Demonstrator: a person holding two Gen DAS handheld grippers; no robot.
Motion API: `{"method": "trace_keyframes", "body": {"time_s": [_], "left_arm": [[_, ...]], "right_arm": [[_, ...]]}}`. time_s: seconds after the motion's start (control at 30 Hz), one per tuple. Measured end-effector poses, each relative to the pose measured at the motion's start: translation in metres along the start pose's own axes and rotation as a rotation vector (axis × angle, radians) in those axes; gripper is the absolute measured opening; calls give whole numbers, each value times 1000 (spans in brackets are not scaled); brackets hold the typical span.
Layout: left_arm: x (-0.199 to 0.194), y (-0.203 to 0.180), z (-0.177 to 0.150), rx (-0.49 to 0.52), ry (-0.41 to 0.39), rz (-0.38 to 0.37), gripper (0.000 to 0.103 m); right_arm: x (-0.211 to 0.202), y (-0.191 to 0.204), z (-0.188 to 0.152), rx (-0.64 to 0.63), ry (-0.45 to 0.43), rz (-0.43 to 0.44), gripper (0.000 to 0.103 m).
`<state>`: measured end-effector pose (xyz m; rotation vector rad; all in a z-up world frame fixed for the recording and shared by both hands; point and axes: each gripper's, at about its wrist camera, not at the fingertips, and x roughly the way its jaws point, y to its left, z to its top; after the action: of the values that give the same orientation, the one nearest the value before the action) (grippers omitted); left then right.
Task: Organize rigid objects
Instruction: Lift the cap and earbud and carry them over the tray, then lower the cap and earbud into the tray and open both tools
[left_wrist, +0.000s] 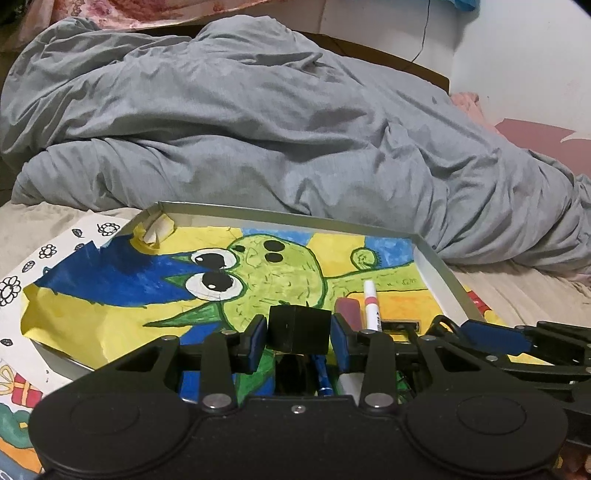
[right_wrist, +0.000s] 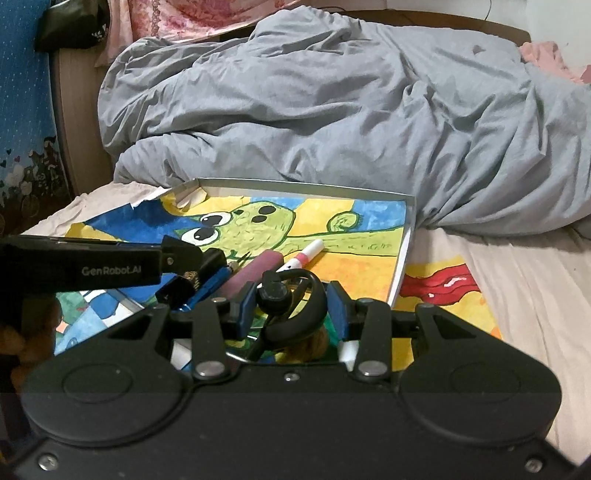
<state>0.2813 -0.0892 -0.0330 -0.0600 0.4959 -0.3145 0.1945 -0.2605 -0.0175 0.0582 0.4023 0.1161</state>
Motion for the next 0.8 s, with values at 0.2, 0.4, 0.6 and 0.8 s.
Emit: {"method": "trace_keyframes", "body": {"time_s": [0.2,0.4,0.6,0.8], "left_arm": [[1,-3,0,13,8,-6,39],[3,-5,0,22,20,-13,39],[4,-7,-1,32,29,-13,39],[4,-6,-1,30,37,-12,40]], "right_arm": [[2,-1,-1,6,4,-2,33],[5,-2,-1,5,10,0,33],[5,-1,-1,2,10,0,33],[6,0,-2,-3,11,-2,33]]}}
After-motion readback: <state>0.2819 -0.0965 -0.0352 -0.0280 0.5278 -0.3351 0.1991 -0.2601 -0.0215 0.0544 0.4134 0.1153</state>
